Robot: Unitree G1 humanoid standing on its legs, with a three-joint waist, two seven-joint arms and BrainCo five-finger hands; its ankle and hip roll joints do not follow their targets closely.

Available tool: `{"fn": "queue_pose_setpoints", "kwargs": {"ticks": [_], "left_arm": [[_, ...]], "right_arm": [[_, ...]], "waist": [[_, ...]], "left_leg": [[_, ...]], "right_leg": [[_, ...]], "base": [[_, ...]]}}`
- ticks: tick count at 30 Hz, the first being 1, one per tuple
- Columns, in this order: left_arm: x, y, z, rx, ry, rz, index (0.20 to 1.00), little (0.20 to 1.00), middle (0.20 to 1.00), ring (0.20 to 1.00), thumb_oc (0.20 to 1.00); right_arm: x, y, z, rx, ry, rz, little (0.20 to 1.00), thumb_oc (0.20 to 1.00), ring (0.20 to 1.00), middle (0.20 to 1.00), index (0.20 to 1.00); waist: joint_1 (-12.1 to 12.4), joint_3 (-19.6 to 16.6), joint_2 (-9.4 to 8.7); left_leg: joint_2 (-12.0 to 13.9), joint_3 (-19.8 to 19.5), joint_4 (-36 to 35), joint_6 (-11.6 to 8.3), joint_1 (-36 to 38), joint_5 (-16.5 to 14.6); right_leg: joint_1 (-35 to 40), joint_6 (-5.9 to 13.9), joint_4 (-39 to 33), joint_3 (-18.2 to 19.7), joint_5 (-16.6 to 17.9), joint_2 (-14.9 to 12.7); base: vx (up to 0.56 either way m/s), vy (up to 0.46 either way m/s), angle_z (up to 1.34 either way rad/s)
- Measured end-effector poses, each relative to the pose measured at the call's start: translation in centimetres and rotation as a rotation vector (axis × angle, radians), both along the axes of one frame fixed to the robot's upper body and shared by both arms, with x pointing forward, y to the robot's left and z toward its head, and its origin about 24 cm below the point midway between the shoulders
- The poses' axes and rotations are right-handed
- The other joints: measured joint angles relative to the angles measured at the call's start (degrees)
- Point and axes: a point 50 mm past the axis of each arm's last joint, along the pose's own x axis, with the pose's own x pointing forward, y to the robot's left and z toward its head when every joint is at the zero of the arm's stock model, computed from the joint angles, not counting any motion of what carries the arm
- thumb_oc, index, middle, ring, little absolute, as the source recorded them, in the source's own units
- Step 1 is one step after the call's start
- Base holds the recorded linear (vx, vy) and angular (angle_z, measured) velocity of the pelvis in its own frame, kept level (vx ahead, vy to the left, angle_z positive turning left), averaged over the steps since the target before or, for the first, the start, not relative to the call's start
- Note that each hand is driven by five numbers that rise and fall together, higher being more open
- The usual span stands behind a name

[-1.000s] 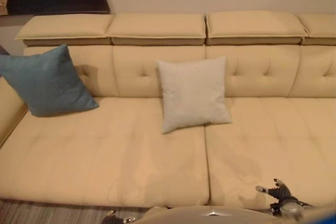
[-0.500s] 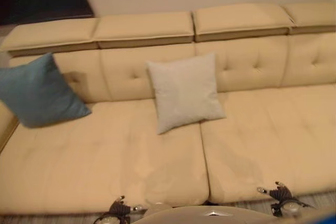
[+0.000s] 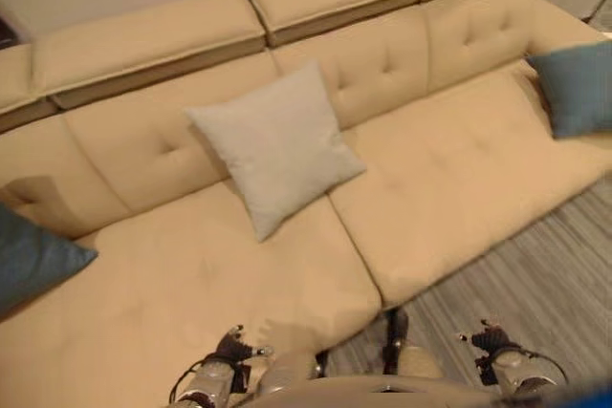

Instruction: Pick up all the scattered cushions and arrange them neatly on the sofa.

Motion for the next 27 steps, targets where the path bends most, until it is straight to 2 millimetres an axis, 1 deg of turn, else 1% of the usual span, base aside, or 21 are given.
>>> {"fn": "queue_pose_setpoints", "kwargs": {"ticks": [1,2,4,6,7,8,9,11,13,14,16,18,19,20,21,22,23,24,25,26,27], "left_arm": [[-0.2,0.3,0.0,0.006,0.006,0.013,1.0,1.0,1.0,1.0,1.0],[-0.8,0.4,-0.1,0.008,0.023,0.018,1.0,1.0,1.0,1.0,1.0],[-2.1,0.0,-0.5,-0.006,0.055,0.024,1.0,1.0,1.0,1.0,1.0],[-2.9,1.0,-0.4,0.018,0.08,0.034,1.0,1.0,1.0,1.0,1.0],[-3.5,1.3,-0.4,0.026,0.096,0.039,1.0,1.0,1.0,1.0,1.0],[-3.7,0.1,-0.7,-0.004,0.107,0.037,1.0,1.0,1.0,1.0,1.0],[-3.5,-0.4,-0.8,-0.011,0.103,0.034,1.0,1.0,1.0,1.0,1.0],[-3.5,-0.5,-0.9,-0.016,0.103,0.032,1.0,1.0,1.0,1.0,1.0],[-3.3,-0.7,-0.9,-0.015,0.101,0.014,1.0,1.0,1.0,1.0,1.0],[-3.2,-0.8,-0.9,-0.017,0.1,0.013,1.0,1.0,1.0,1.0,1.0],[-3.2,-0.9,-0.9,-0.023,0.097,0.022,1.0,1.0,1.0,1.0,1.0],[-2.7,-0.9,-0.8,-0.022,0.084,0.021,1.0,1.0,1.0,1.0,1.0],[-1.2,-1.1,-0.6,-0.025,0.046,0.007,1.0,1.0,1.0,1.0,1.0],[-0.7,-1.4,-0.5,-0.035,0.027,0.001,1.0,1.0,1.0,1.0,1.0],[0.7,-2.1,-0.3,-0.048,-0.011,-0.028,1.0,1.0,1.0,1.0,1.0],[1.8,-2.7,-0.1,-0.056,-0.034,-0.054,1.0,1.0,1.0,1.0,1.0],[1.8,-3.1,-0.2,-0.064,-0.033,-0.059,1.0,1.0,1.0,1.0,1.0],[3.2,-3.7,0.2,-0.073,-0.071,-0.084,1.0,1.0,1.0,1.0,1.0],[3.6,-3.8,0.3,-0.071,-0.083,-0.093,1.0,1.0,1.0,1.0,1.0],[4.4,-3.6,0.6,-0.066,-0.106,-0.096,1.0,1.0,1.0,1.0,1.0],[4.3,-3.4,0.6,-0.061,-0.103,-0.095,1.0,1.0,1.0,1.0,1.0]], "right_arm": [[-0.1,0.0,0.0,-0.003,0.004,0.004,1.0,1.0,1.0,1.0,1.0],[0.0,0.0,0.0,-0.005,0.009,0.016,1.0,1.0,1.0,1.0,1.0],[-0.1,0.1,-0.1,-0.003,0.009,0.019,1.0,1.0,1.0,1.0,1.0],[-0.4,0.8,-0.4,0.017,0.013,0.017,1.0,1.0,1.0,1.0,1.0],[-0.1,1.2,-0.4,0.028,0.005,0.018,1.0,1.0,1.0,1.0,1.0],[0.5,0.8,-0.1,0.012,-0.011,0.02,1.0,1.0,1.0,1.0,1.0],[0.2,0.5,-0.1,0.002,-0.007,0.018,1.0,1.0,1.0,1.0,1.0],[-0.4,-0.1,0.0,-0.014,0.005,0.011,1.0,1.0,1.0,1.0,1.0],[-0.3,-0.9,0.3,-0.037,-0.006,0.0,1.0,1.0,1.0,1.0,1.0],[-0.3,-1.0,0.3,-0.041,-0.008,-0.004,1.0,1.0,1.0,1.0,1.0],[0.5,-1.5,0.8,-0.057,-0.032,-0.012,1.0,1.0,1.0,1.0,1.0],[0.8,-1.9,1.0,-0.072,-0.039,-0.015,1.0,1.0,1.0,1.0,1.0],[0.7,-1.9,1.0,-0.077,-0.03,-0.008,1.0,1.0,1.0,1.0,1.0],[0.7,-1.9,1.0,-0.08,-0.022,-0.002,1.0,1.0,1.0,1.0,1.0],[0.7,-1.9,1.0,-0.08,-0.017,-0.003,1.0,1.0,1.0,1.0,1.0],[1.1,-1.9,1.1,-0.08,-0.026,0.0,1.0,1.0,1.0,1.0,1.0],[1.3,-2.0,1.2,-0.082,-0.03,-0.004,1.0,1.0,1.0,1.0,1.0],[1.2,-1.9,1.1,-0.079,-0.026,-0.012,1.0,1.0,1.0,1.0,1.0],[1.9,-1.2,1.1,-0.056,-0.042,-0.013,1.0,1.0,1.0,1.0,1.0],[2.5,-0.3,0.9,-0.029,-0.06,-0.006,1.0,1.0,1.0,1.0,1.0],[3.3,0.3,1.1,-0.014,-0.085,0.001,1.0,1.0,1.0,1.0,1.0]], "waist": [[0.12,-0.11,0.09],[1.23,-0.59,0.39],[3.25,-2.17,0.63],[3.98,-3.68,-1.36],[4.86,-4.03,-3.04],[4.16,-4.98,-1.92],[3.94,-5.09,-1.79],[3.63,-5.51,-0.96],[2.91,-5.47,-0.52],[2.63,-5.47,-0.48],[2.62,-5.27,-1.04],[1.73,-4.53,-0.73],[0.86,-4.0,-0.82],[0.92,-3.81,-0.58],[0.33,-3.41,-0.47],[-0.5,-2.83,0.16],[-0.4,-2.8,0.67],[-1.06,-2.37,0.92],[-0.33,-1.44,-0.11],[0.17,-0.44,-1.56],[0.06,0.19,-2.1]], "left_leg": [[0.44,0.61,-0.3,-0.06,0.23,0.48],[1.39,2.24,-1.14,-0.56,0.23,1.2],[2.5,4.13,-1.61,-1.13,-0.41,2.06],[2.81,4.25,-1.77,-2.8,-1.76,3.17],[2.5,4.33,-2.41,-3.78,-2.03,3.81],[3.61,1.6,-2.49,-6.46,-3.43,5.84],[4.31,-0.47,-2.49,-7.81,-4.05,7.03],[5.33,-2.67,-2.43,-9.06,-4.64,8.26],[5.36,-4.46,0.52,-10.64,-7.09,11.08],[4.95,-6.67,1.52,-10.72,-7.43,11.2],[2.45,-15.31,1.47,-11.98,-5.87,9.87],[2.23,-17.56,1.22,-12.15,-5.42,9.76],[2.37,-19.14,1.35,-12.75,-5.14,8.56],[2.43,-20.49,1.22,-12.9,-5.12,7.51],[2.46,-20.64,0.42,-12.24,-4.24,5.63],[2.4,-20.52,-0.42,-11.14,-3.11,3.68],[2.3,-20.58,-0.78,-10.19,-2.91,2.13],[1.66,-20.51,-0.81,-8.41,-2.78,-0.78],[-0.42,-20.41,-1.22,-7.37,-2.2,-1.08],[-2.29,-18.4,-1.05,-6.02,-2.05,-0.95],[-2.75,-17.62,-0.48,-4.87,-2.44,-0.71]], "right_leg": [[2.19,0.98,2.87,-0.18,-2.38,0.09],[3.74,1.12,6.61,-1.04,-4.92,-0.33],[7.31,1.27,6.16,-4.57,-5.62,-2.18],[12.94,2.42,-5.75,-3.59,-6.0,-1.08],[15.33,1.73,-13.4,-3.89,-6.6,-0.51],[17.66,-0.01,-20.39,-4.35,-4.03,2.37],[17.7,-0.99,-21.48,-4.23,-4.18,3.24],[17.69,-2.31,-22.74,-4.34,-3.17,4.46],[15.44,-3.82,-22.1,-2.48,-2.31,4.69],[14.56,-4.22,-21.67,-1.03,-1.8,4.69],[11.3,-4.7,-20.61,4.6,-0.04,3.76],[11.28,-4.39,-21.52,6.03,1.23,4.25],[10.74,-4.25,-21.83,7.18,1.98,4.17],[10.22,-3.8,-22.34,8.2,2.37,4.63],[9.75,-3.11,-22.74,9.65,3.2,4.44],[9.49,-2.64,-22.81,10.53,4.08,4.48],[8.88,-2.29,-22.63,11.15,4.15,4.7],[7.41,-1.37,-22.12,12.83,5.2,4.52],[5.2,-0.84,-21.08,13.95,6.43,3.17],[3.6,-0.84,-20.62,14.2,7.97,1.73],[3.18,-0.3,-20.79,14.09,8.51,0.72]], "base": [[-0.15,-0.119,-0.63],[-0.15,-0.226,-0.64],[-0.09,-0.255,-0.67],[-0.04,-0.155,-0.44],[-0.1,-0.184,-0.34],[-0.11,-0.183,-0.21],[-0.18,-0.146,0.02],[-0.14,-0.054,0.01],[-0.19,-0.028,-0.36],[-0.25,0.019,-0.89],[-0.16,0.064,-1.23],[-0.13,0.095,-0.74],[-0.17,0.165,-0.52],[-0.15,0.153,-0.61],[-0.19,0.186,-0.61],[-0.21,0.154,-0.52],[-0.21,0.149,-0.58],[-0.22,0.116,-0.93],[-0.24,0.114,-1.47],[-0.17,0.069,-1.42],[-0.17,0.058,-1.28]]}}
